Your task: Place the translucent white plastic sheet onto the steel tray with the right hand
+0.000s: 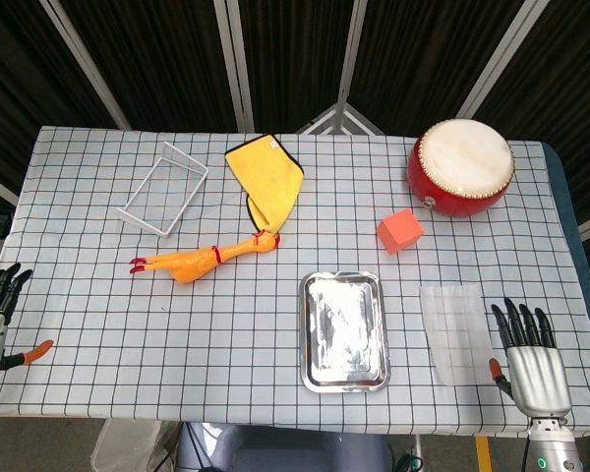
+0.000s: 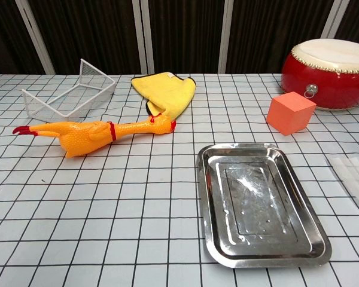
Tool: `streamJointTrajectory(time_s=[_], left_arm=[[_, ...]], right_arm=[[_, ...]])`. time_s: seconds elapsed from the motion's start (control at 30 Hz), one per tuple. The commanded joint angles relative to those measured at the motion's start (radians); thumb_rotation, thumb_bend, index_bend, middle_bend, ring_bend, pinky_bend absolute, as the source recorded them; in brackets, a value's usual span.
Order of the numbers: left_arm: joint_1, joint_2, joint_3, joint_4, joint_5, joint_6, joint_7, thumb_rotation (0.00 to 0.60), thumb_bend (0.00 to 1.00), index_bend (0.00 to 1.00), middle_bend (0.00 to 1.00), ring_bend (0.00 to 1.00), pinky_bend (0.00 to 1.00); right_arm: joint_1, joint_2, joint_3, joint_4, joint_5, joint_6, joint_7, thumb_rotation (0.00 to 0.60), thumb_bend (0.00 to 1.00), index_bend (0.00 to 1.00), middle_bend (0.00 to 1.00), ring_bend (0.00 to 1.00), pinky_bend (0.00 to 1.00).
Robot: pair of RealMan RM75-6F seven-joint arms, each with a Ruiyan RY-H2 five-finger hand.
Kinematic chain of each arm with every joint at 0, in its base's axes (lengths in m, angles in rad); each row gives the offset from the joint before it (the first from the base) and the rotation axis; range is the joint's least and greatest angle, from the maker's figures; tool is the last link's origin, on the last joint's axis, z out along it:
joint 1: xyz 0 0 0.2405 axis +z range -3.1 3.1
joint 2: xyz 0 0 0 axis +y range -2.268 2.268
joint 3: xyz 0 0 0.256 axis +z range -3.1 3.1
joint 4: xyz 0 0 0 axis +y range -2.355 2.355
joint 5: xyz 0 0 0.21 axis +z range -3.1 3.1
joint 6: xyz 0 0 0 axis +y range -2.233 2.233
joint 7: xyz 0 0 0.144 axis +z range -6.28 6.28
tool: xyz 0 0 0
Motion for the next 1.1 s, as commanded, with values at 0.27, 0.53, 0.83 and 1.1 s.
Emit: streamJointTrajectory(time_s=[0.27,0.53,0.83,1.1], left_arm=[[0.0,0.0,-0.003,0.001,0.0,0.004,-0.002,0.6,0.0,0.0,0.0,0.0,0.0],[-0.003,-0.001,-0.01,0.003,-0.01,0.001,-0.003,0.6,0.0,0.0,0.0,0.0,0.0],[-0.003,0.0,-0.011,-0.002,-0.014,0.0,-0.004,0.6,0.0,0.0,0.0,0.0,0.0],[-0.001,0.0,-0.011,-0.004,-0.013,0.003,-0.003,0.6,0.0,0.0,0.0,0.0,0.0]], right_arm=[[-0.002,-0.015,-0.019,0.001,-0.008,-0.013,-0.016,0.6,0.4,0.0,0.0,0.0,0.0],[0.003,-0.06,-0.051,0.006,-0.017,-0.058,-0.065,0.6,0.4,0.0,0.0,0.0,0.0],[0.019,-0.147,-0.033,0.1,0.112,-0.163,-0.134,0.6,0.4,0.0,0.0,0.0,0.0],[0.019,-0.165,-0.023,0.144,0.176,-0.187,-0.166,0.6,0.41,0.0,0.0,0.0,0.0]])
